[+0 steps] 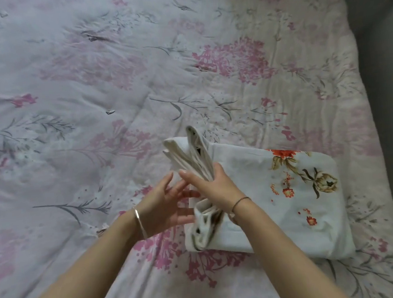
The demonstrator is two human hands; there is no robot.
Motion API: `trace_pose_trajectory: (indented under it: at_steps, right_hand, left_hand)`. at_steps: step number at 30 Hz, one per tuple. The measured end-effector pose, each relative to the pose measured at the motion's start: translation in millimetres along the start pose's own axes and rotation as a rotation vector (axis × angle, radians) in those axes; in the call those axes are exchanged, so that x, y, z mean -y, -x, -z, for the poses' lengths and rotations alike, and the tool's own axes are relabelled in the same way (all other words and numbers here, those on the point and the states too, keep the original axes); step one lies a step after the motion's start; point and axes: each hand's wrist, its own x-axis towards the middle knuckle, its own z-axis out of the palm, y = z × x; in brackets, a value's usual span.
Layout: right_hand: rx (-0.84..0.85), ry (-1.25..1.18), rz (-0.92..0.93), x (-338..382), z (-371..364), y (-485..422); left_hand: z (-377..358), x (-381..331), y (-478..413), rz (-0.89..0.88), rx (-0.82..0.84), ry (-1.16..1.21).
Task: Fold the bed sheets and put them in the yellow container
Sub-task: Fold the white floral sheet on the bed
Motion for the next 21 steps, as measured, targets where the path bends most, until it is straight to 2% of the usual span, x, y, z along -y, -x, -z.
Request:
trace_pose_trajectory:
  at_steps: [4, 8, 10, 11, 13, 14, 15, 16, 18, 21]
  right_hand:
    - [-0.121, -0.079, 0.036, -21, 49, 10]
    - [-0.288, -0.183, 0.019, -50, 94, 26]
    - [-0.301, -0.202, 0.034, -59, 115, 34]
    - [-0.293, -0.212, 0.06, -62, 132, 40]
    - [-0.27, -0.212, 0.114, -65, 166, 49]
    - [-0.265, -0.209, 0.127, -70, 188, 53]
    - [-0.265, -0.205, 0.13, -73, 205, 55]
    - [-0.281, -0.193, 0.116, -80, 224, 55]
    - [-0.32, -0.142, 0.056, -103, 255, 47]
    - [-0.341, -0.036, -0.087, -147, 268, 24]
  left_hand:
    - [-55, 5, -23, -0.007, 0.074, 0.033]
    - [-101, 3, -37, -0.022, 0.103, -0.112]
    - [-114, -3, -41, -0.182, -0.017, -0.204]
    - [-123, -3, -47, -0.317, -0.117, -0.282]
    - [-132, 0, -63, -0.635, -0.311, -0.528]
    - [-139, 6, -72, -0.749, -0.355, -0.661]
    - [-140, 13, -80, -0.781, -0.363, -0.805]
    - [-143, 25, -91, -0.761, -0.354, -0.988]
    - [-151, 53, -119, -0.61, -0.34, -1.387]
    - [-159, 89, -151, -0.395, -0.458, -1.593]
